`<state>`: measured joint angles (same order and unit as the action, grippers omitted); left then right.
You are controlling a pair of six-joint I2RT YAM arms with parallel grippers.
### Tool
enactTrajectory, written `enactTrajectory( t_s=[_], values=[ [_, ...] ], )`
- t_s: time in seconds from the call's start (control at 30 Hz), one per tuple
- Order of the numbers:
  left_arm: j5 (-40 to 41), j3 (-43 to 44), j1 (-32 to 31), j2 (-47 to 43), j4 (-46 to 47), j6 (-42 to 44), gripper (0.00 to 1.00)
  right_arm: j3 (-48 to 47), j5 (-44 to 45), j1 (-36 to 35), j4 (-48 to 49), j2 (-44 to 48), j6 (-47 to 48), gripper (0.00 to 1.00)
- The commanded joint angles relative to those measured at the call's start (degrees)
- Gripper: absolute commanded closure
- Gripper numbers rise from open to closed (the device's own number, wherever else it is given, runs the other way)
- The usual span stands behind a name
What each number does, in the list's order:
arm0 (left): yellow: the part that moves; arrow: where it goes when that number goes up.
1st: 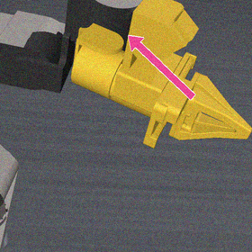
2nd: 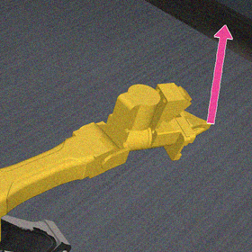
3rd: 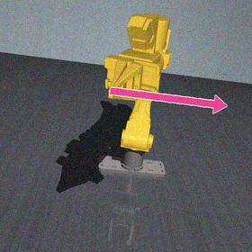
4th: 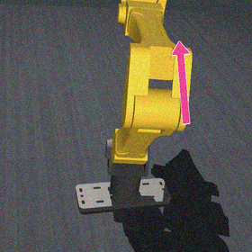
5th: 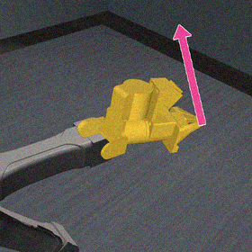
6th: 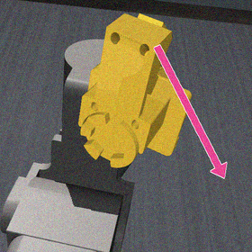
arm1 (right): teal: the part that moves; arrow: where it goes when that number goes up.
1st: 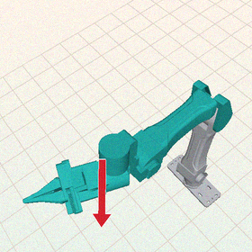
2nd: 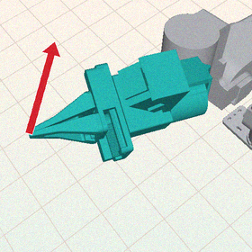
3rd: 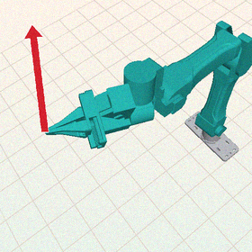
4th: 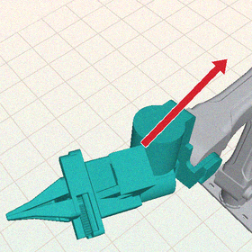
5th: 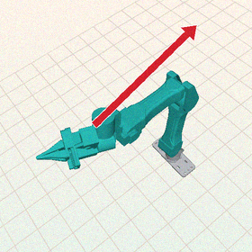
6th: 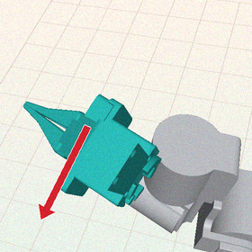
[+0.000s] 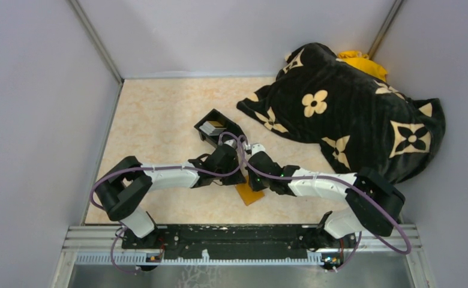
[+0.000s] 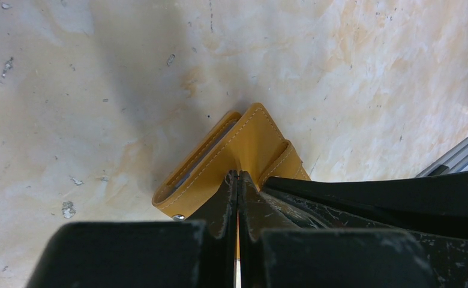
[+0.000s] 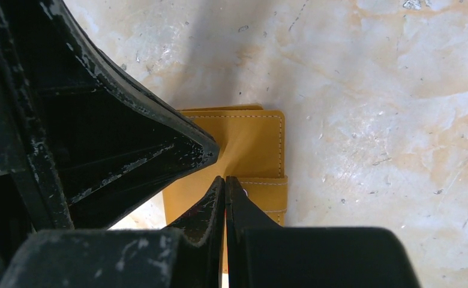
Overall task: Put the credit cards into the card holder
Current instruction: Close the card holder at the center of the board.
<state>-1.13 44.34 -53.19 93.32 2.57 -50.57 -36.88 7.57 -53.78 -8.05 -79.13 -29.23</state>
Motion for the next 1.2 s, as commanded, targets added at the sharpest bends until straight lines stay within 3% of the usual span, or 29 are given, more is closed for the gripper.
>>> enactTrajectory(
  t_s=[0.0,0.63,1.17],
  values=[
    [0.1,0.9,-0.7,1.5,-1.3,0.0,1.00,3.1,1.0,-0.8,-2.7,1.0,-2.0,1.00],
    [1.1,3.4,-2.0,2.9,-3.1,-0.1,1.00,9.1,6.1,-1.2,-1.2,6.5,-11.2,1.00],
    [0.2,7.4,-6.7,1.7,-6.8,2.3,1.00,19.5,7.7,-1.0,8.4,13.5,-21.2,1.00]
  ],
)
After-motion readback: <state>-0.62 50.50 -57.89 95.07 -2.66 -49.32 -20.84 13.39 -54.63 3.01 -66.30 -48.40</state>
